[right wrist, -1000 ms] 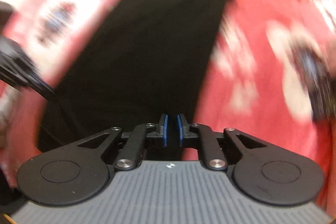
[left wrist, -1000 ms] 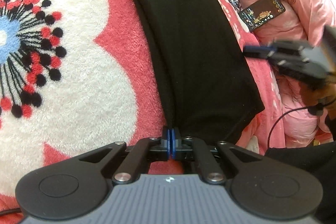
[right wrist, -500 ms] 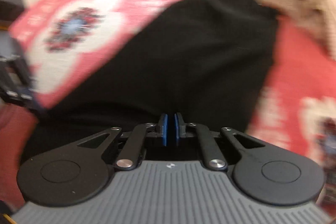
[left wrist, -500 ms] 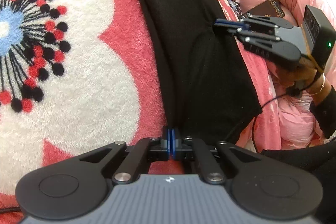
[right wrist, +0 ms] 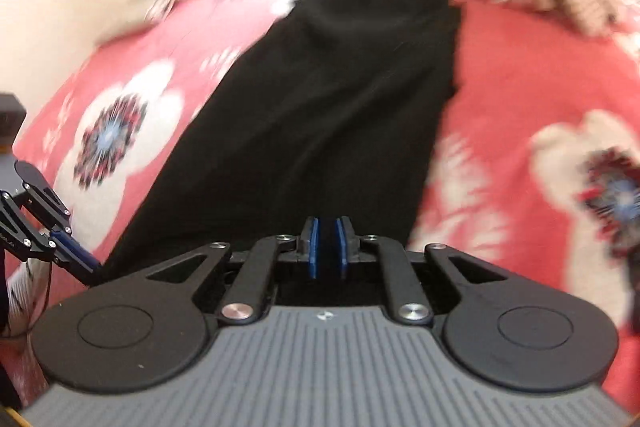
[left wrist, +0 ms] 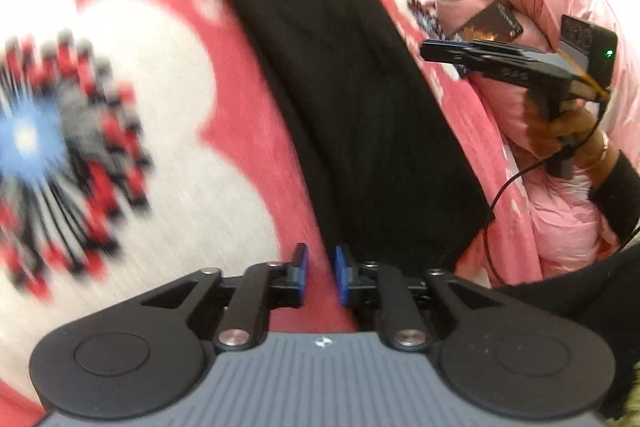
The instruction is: Fold clothes
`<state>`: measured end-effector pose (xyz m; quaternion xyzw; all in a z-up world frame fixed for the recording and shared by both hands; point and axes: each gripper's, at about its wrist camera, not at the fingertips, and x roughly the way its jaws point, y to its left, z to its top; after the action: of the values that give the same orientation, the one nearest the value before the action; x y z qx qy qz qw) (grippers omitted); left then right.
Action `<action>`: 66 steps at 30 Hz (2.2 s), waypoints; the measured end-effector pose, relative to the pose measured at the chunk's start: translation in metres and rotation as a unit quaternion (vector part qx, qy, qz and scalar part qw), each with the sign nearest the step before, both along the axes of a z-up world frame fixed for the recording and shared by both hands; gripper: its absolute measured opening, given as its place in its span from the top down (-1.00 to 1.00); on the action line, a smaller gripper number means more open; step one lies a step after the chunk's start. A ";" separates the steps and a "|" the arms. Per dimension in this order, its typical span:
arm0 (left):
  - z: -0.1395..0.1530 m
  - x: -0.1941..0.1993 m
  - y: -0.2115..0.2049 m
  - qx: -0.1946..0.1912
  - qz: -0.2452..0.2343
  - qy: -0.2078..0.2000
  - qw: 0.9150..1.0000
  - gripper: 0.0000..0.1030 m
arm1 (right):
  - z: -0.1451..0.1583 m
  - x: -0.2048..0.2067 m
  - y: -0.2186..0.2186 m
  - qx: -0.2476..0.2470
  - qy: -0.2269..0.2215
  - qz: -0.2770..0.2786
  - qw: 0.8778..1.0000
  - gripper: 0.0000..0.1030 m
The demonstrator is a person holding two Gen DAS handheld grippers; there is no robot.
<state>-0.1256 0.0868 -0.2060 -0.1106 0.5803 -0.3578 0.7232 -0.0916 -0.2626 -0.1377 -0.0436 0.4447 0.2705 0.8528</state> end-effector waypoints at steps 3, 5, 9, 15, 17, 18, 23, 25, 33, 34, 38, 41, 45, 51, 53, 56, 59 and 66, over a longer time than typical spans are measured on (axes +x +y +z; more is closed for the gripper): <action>0.016 0.040 -0.003 0.017 0.008 -0.042 0.999 0.36 | 0.021 0.024 -0.009 0.018 -0.014 -0.020 1.000 0.65; 0.025 0.074 -0.004 0.032 0.032 -0.071 0.996 0.29 | 0.026 0.049 -0.007 0.029 -0.019 -0.034 0.999 0.49; 0.035 0.148 -0.002 0.038 0.101 -0.132 0.985 -0.01 | 0.036 0.101 -0.002 0.054 -0.026 -0.061 0.996 0.31; 0.015 0.229 0.014 0.023 0.220 -0.106 0.969 -0.11 | 0.026 0.191 0.015 0.117 0.033 -0.116 0.986 0.18; 0.007 0.234 0.015 0.017 0.227 -0.097 0.969 -0.11 | 0.028 0.209 0.028 0.130 0.045 -0.113 0.984 0.15; 0.004 0.235 0.015 0.014 0.223 -0.099 0.970 -0.11 | 0.029 0.218 0.037 0.134 0.052 -0.110 0.983 0.12; -0.006 0.224 0.005 0.006 0.201 -0.143 0.969 -0.11 | 0.028 0.260 0.118 0.091 0.096 -0.067 0.989 0.06; -0.010 0.217 0.002 -0.004 0.197 -0.157 0.968 -0.10 | 0.025 0.278 0.155 0.053 0.107 -0.052 0.991 0.05; -0.022 0.206 0.005 -0.047 0.175 -0.190 0.965 0.06 | -0.020 0.317 0.222 -0.108 0.092 -0.078 0.987 0.46; -0.023 0.206 0.007 -0.053 0.174 -0.190 0.965 0.06 | -0.023 0.318 0.216 -0.102 0.097 -0.089 0.986 0.73; -0.022 0.216 0.014 -0.071 0.180 -0.193 0.962 -0.03 | -0.009 0.299 0.171 -0.009 0.071 -0.137 0.988 0.93; -0.027 0.233 0.011 -0.073 0.188 -0.185 0.962 0.04 | 0.012 0.273 0.139 0.094 0.015 -0.158 0.983 0.93; -0.029 0.248 0.005 -0.081 0.198 -0.186 0.959 0.31 | 0.017 0.255 0.118 0.172 -0.030 -0.198 0.964 0.93; -0.035 0.248 0.007 -0.076 0.216 -0.168 0.959 0.73 | -0.006 0.280 0.146 0.180 -0.026 -0.147 0.972 0.87; -0.037 0.246 0.012 -0.083 0.219 -0.158 0.959 0.69 | -0.010 0.291 0.147 0.174 -0.003 -0.154 0.973 0.84; -0.035 0.248 0.020 -0.101 0.220 -0.147 0.959 0.28 | 0.001 0.286 0.114 0.201 -0.006 -0.180 0.963 0.70; -0.032 0.258 0.022 -0.107 0.232 -0.144 0.956 -0.03 | 0.018 0.273 0.067 0.209 -0.022 -0.215 0.954 0.07; -0.036 0.300 0.014 -0.105 0.236 -0.128 0.957 -0.16 | -0.024 0.290 0.014 0.132 0.075 -0.247 0.957 0.07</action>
<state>0.1747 0.1011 -0.2423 -0.2733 0.3996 -0.2467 0.8395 0.1984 -0.2491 -0.1622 0.2009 0.4644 0.1108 0.8554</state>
